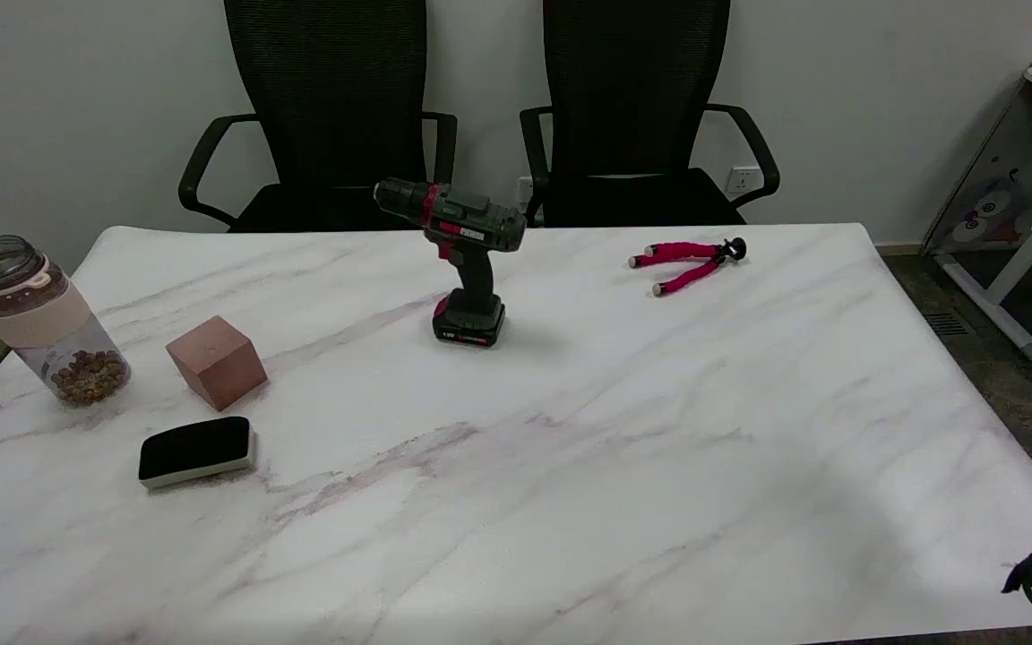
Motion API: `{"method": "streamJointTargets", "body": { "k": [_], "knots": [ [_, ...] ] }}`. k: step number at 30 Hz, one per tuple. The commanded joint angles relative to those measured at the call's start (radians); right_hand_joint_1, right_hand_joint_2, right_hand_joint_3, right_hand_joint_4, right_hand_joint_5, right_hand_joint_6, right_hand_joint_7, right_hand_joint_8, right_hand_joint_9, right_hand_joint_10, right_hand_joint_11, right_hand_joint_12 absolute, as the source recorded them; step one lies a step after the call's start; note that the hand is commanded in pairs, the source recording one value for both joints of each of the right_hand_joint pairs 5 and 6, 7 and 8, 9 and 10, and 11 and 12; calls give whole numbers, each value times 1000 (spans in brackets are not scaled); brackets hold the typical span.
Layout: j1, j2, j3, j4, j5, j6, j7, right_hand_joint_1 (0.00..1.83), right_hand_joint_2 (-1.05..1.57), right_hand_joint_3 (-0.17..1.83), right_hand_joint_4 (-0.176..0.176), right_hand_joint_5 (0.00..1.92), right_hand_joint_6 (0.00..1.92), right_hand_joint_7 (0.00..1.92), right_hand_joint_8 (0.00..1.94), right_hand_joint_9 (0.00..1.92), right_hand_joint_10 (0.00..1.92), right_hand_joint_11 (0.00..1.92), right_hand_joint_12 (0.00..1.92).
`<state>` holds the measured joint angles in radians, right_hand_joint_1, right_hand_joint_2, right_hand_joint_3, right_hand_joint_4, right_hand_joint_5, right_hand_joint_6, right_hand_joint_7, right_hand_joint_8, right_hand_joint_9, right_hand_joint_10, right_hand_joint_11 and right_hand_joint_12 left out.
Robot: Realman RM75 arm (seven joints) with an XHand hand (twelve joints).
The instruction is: Pick up the power screwdriver.
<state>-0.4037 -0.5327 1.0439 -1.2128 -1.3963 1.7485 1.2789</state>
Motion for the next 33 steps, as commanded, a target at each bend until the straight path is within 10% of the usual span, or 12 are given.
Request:
{"method": "streamJointTargets", "body": {
  "k": [1, 7, 19, 33],
  "knots": [
    [-78, -12, -1, 38, -129, 18, 97, 926, 258, 659, -176, 629, 629, 629, 629, 623, 623, 991, 991],
    [-52, -3, -2, 29, -201, -96, 99, 923, 220, 695, -175, 602, 602, 602, 602, 621, 621, 983, 983],
    [194, -28, -122, 38, -434, -425, 99, 910, -45, 694, -58, 410, 410, 410, 410, 545, 545, 756, 756],
    [469, -242, -246, 78, -587, -681, 97, 888, -125, 642, -16, 357, 357, 357, 357, 478, 478, 653, 653]
  ]
}}
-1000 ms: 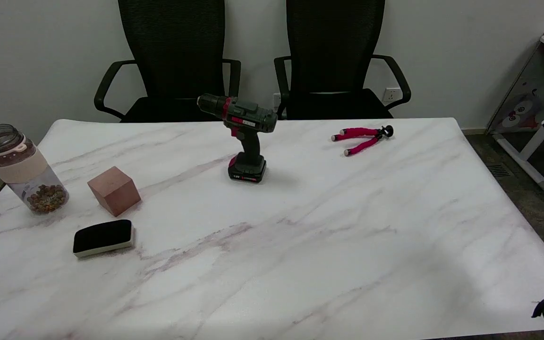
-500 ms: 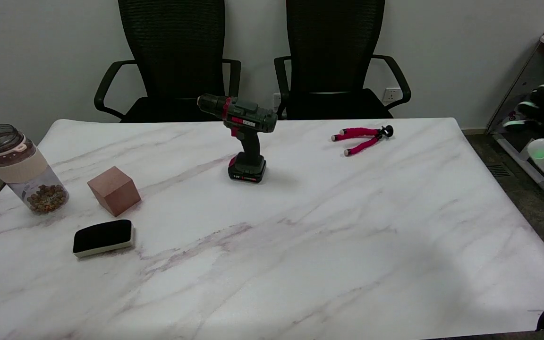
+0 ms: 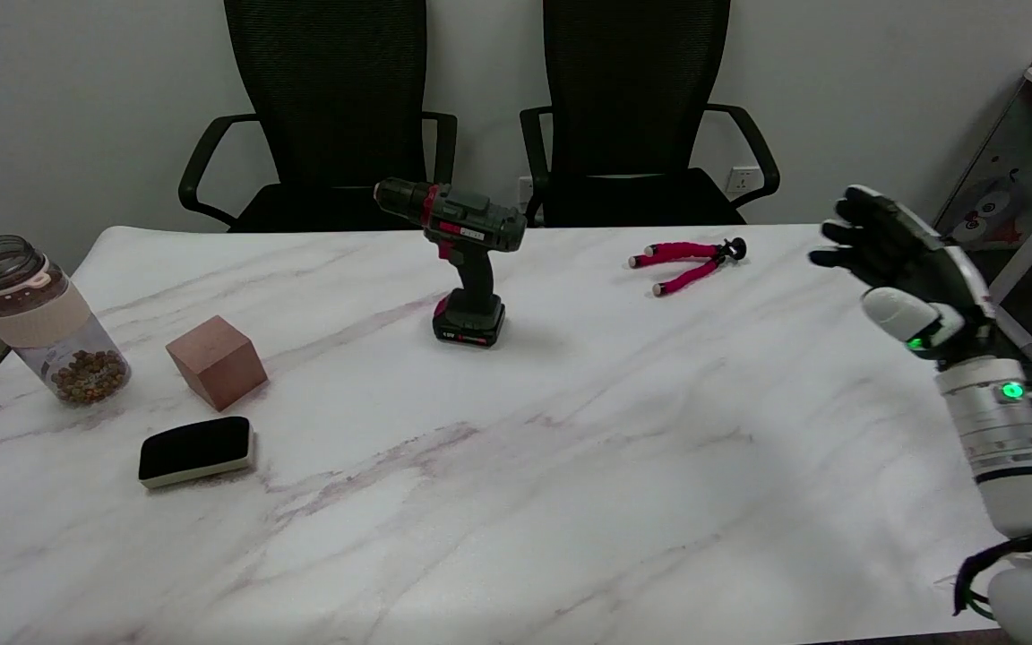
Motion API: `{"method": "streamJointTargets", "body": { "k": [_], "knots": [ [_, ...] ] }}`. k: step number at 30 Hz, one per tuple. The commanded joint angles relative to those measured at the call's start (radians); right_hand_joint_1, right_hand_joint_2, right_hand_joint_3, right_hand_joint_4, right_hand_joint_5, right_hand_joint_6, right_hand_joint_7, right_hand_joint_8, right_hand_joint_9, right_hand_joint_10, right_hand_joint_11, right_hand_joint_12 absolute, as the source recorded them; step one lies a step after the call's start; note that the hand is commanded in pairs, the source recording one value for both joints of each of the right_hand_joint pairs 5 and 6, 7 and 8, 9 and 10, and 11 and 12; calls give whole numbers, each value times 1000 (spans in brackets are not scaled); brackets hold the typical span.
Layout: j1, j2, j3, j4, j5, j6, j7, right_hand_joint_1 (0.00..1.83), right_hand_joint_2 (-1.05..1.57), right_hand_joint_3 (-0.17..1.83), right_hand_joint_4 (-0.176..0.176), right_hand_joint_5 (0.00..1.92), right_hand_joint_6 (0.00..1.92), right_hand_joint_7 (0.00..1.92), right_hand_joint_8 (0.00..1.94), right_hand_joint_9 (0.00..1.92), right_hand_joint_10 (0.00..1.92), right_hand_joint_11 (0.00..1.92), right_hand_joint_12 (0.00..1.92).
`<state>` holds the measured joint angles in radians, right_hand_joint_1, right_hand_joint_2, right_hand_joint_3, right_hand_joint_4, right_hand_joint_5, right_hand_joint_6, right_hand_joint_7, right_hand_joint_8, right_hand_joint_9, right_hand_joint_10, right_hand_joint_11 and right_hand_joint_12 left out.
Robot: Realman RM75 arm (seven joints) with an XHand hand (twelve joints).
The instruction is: Pick up the power screwdriver.
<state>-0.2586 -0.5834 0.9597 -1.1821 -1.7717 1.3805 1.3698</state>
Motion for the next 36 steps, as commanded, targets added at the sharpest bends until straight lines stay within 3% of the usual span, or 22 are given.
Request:
{"method": "streamJointTargets", "body": {
  "k": [1, 6, 13, 36],
  "knots": [
    [365, -214, -200, 70, -211, -314, 8, 888, -130, 643, -15, 354, 354, 354, 354, 469, 469, 637, 637],
    [492, -311, -286, 163, -203, -342, 8, 885, -152, 619, -10, 339, 339, 339, 339, 432, 432, 523, 523],
    [581, -444, -297, 274, -210, -408, 8, 888, -166, 623, 2, 324, 324, 324, 324, 410, 410, 476, 476],
    [826, -664, -398, 556, -210, -620, 8, 902, -378, 691, 114, 249, 249, 249, 249, 304, 304, 332, 332]
  ]
}}
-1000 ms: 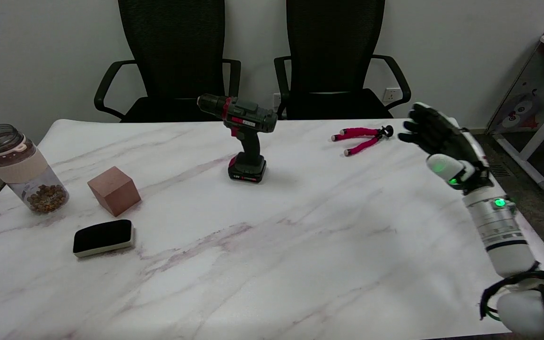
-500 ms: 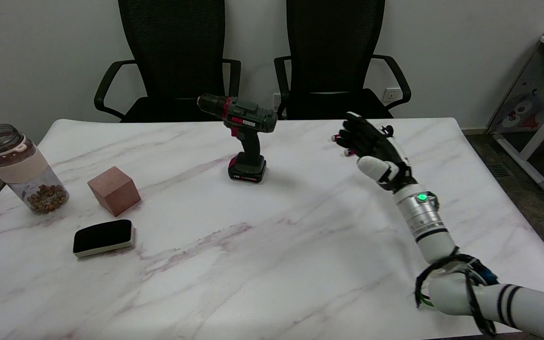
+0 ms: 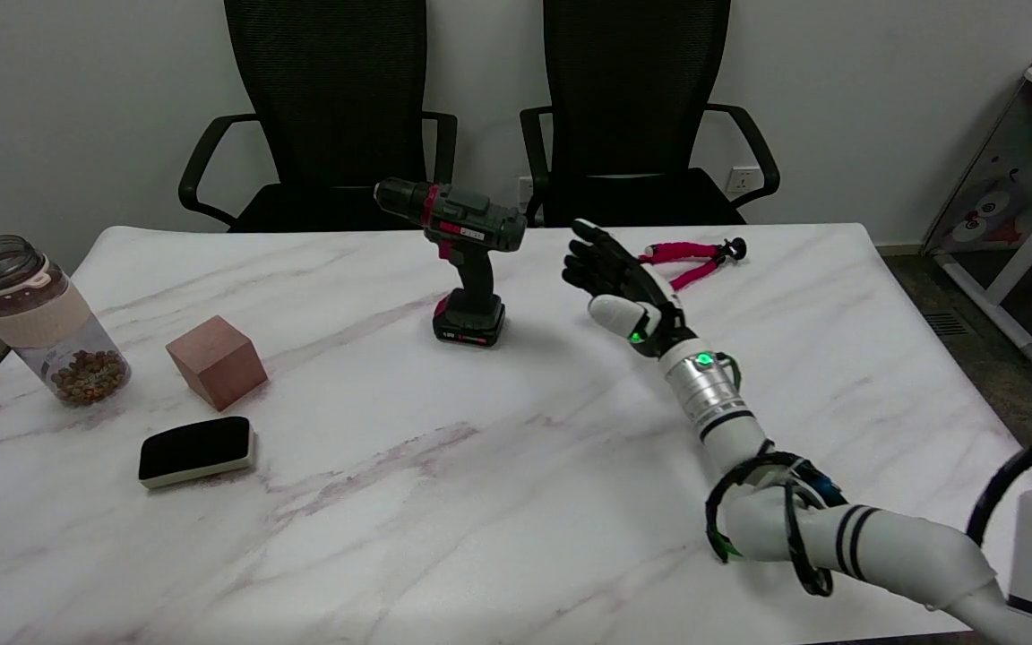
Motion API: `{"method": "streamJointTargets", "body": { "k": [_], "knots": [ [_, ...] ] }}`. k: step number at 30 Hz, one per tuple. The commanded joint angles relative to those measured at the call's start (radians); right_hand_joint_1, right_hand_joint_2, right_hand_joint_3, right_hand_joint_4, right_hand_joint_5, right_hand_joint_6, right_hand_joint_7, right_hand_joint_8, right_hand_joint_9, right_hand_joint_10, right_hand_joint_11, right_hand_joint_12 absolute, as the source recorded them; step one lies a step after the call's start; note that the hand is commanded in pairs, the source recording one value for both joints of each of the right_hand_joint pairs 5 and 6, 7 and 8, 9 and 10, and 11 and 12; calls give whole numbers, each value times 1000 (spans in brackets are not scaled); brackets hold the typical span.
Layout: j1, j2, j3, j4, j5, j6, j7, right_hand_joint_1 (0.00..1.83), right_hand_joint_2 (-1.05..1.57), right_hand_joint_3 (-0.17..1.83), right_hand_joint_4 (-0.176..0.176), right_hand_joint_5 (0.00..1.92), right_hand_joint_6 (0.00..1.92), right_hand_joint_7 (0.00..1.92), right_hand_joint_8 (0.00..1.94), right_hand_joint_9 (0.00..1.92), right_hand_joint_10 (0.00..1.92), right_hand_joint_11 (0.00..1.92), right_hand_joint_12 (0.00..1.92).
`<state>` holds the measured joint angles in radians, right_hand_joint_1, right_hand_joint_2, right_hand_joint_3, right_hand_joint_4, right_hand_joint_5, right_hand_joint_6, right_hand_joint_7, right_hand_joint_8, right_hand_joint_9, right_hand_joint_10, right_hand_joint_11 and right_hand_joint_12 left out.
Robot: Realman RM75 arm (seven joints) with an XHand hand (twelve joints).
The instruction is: Pick up the power screwdriver.
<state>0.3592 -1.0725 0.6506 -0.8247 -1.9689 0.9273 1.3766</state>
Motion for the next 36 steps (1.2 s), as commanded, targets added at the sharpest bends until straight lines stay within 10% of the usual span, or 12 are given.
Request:
{"method": "streamJointTargets", "body": {
  "k": [1, 36],
  "knots": [
    [212, -178, -94, 201, -13, -172, 1, 902, -383, 691, 114, 247, 247, 247, 247, 304, 304, 331, 331],
    [434, -378, -198, 489, -13, -321, -10, 898, -430, 692, 176, 334, 334, 334, 334, 251, 251, 249, 249]
  ]
}}
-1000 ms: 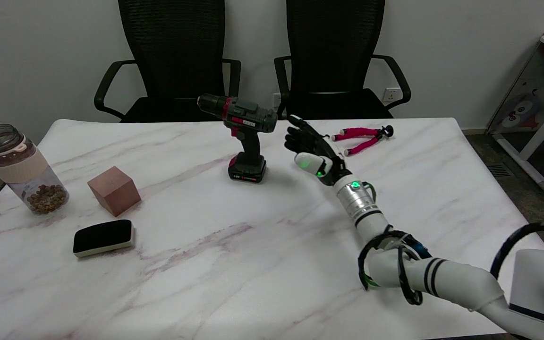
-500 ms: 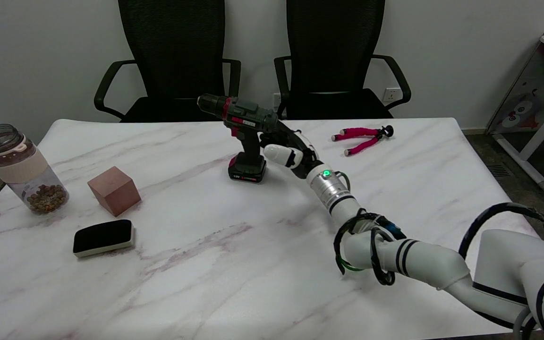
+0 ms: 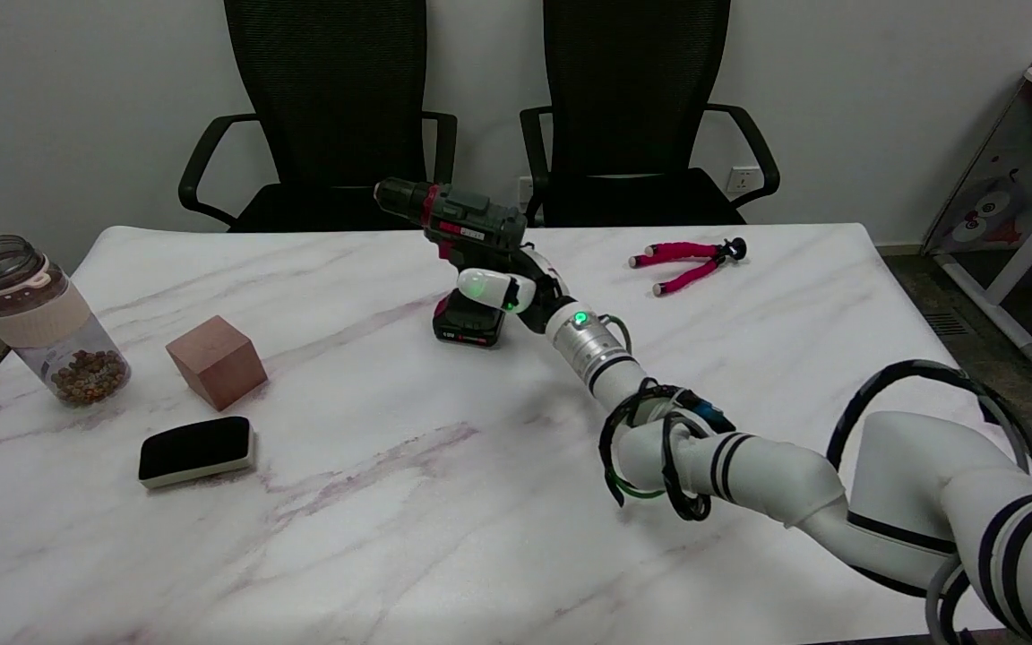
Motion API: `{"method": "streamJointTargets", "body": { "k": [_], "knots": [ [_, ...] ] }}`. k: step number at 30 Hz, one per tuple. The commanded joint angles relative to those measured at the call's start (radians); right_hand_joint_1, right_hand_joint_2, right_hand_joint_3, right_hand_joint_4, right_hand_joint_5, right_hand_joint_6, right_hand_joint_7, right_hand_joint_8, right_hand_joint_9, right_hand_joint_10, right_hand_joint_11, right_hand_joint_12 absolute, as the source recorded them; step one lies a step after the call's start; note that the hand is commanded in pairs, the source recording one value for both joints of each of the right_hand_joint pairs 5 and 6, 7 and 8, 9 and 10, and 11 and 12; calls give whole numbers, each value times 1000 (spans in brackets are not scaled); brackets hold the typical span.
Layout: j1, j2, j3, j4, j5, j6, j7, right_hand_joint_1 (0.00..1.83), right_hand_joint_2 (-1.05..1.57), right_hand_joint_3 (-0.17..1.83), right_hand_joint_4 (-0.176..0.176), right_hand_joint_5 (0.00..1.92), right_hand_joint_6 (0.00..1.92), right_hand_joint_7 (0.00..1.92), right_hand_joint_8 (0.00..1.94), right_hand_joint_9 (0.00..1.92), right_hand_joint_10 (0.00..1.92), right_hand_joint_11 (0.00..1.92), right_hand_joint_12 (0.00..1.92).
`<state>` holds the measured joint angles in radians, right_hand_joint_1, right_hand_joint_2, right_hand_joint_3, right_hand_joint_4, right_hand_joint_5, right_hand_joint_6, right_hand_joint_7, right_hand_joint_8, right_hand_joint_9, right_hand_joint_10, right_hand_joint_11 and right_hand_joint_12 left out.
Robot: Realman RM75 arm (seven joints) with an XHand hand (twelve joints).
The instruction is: Pick up the power screwdriver.
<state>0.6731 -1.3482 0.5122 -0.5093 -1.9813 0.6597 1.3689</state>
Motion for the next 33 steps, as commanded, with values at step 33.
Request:
{"method": "streamJointTargets", "body": {
  "k": [33],
  "knots": [
    [108, -88, -35, 193, 9, -54, -2, 999, 54, 674, 176, 660, 660, 660, 660, 357, 357, 369, 369]
  ]
}}
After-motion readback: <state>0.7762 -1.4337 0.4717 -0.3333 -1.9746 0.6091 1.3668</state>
